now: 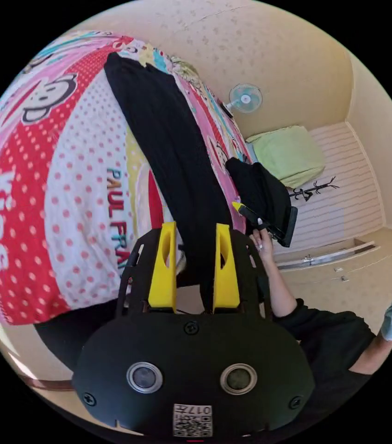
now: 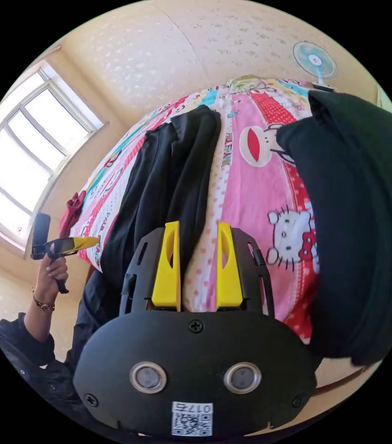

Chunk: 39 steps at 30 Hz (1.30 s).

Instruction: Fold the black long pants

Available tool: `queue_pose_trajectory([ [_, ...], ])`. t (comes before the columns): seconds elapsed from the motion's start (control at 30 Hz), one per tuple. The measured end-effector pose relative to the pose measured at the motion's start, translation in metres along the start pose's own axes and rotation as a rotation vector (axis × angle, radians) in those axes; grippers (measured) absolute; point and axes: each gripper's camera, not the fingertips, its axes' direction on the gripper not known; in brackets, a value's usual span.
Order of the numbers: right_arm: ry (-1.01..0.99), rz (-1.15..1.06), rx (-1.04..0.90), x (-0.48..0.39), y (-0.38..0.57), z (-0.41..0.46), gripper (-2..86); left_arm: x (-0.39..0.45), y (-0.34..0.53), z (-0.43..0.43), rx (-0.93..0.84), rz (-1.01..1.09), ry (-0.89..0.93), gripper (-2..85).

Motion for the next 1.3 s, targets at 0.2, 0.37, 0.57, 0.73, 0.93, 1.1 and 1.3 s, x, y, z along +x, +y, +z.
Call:
queue_pose_trajectory([
  [0.2,-0.018,0.012,0.087,-0.014,0.080,-0.017,7.9,0.006,0.064,0.034,0.101,-0.094,0.003,8.9],
  [0.37,0.001,-0.134,-0.040,-0.033,0.057,-0.037,3.1,0.012,0.044,-0.025,0.091,-0.099,0.126,0.3],
  [0.57,0.069,-0.085,0.063,-0.040,0.050,-0.093,3.3,0.058,0.084,-0.189,0.305,-0.019,-0.187,-0.1],
  [0.73,0.237,-0.057,-0.169,-0.019,0.044,-0.049,6.1,-0.011,0.107,-0.210,0.201,-0.256,-0.103,-0.5],
  [0.93,0.113,-0.015,-0.013,0.001,0.037,-0.083,6.7,-0.001,0.143,-0.223,0.309,-0.230,-0.024,3.3],
  [1.1,-0.073,-0.102,-0.149,0.007,0.032,-0.077,3.4,0.050,0.099,-0.174,0.082,-0.031,0.048,7.2],
  [1.3,-0.031,-0.195,-0.128,-0.011,0.020,-0.110,3.1,0.104,0.032,-0.095,-0.019,0.135,-0.031,8.1],
])
